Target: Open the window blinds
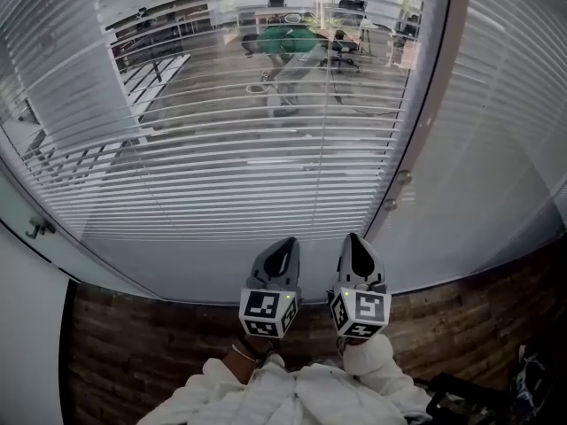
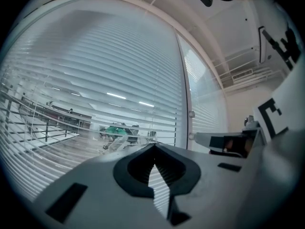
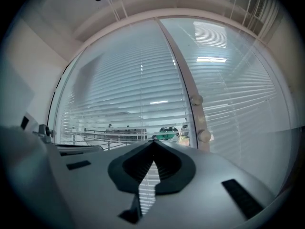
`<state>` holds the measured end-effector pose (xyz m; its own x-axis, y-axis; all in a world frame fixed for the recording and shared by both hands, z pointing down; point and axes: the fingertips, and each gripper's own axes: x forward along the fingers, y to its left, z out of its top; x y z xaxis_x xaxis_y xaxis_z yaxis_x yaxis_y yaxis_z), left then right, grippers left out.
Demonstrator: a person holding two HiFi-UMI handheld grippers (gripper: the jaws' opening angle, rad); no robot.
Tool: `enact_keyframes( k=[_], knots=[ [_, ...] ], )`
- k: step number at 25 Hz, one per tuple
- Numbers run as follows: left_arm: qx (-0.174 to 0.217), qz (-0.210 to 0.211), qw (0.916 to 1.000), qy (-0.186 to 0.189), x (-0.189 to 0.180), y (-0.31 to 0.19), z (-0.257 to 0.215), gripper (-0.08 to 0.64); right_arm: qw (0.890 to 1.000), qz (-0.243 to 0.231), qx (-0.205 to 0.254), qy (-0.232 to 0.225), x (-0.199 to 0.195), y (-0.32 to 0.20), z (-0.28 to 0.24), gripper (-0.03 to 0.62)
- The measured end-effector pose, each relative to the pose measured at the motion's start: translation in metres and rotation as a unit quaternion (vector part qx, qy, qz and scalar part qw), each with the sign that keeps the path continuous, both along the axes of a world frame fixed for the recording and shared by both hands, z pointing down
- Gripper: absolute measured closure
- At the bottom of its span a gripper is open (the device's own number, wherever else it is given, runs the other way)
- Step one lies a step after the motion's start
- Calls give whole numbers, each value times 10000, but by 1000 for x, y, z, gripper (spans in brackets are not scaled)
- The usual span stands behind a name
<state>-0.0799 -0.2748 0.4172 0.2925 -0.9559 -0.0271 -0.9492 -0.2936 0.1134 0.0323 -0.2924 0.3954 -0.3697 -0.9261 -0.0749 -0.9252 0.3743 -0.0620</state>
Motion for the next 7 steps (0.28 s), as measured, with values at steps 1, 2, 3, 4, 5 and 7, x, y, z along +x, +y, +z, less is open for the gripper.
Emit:
enact_keyframes(
  k=[1, 2, 3, 4, 5, 7],
  knots=[
    [-9, -7, 10000, 7, -1, 0, 1, 560, 10000, 7, -10, 8, 0, 0, 1, 581],
    [-17, -14, 10000, 15, -1, 0, 1, 560, 10000, 12, -17, 15, 0, 0, 1, 581],
    [-22, -20, 10000, 25, -2, 0, 1, 560, 10000, 14, -20, 24, 0, 1, 1, 581],
    [-25, -27, 10000, 35, -3, 0, 1, 560, 10000, 13, -21, 32, -1, 1, 2, 581],
    [-26, -33, 10000, 44, -3, -1, 1, 560, 10000, 11, -20, 38, -1, 0, 1, 581],
    [-30, -44, 10000, 61, -4, -1, 1, 560, 10000, 9, -19, 45, -2, 0, 1, 581]
  ],
)
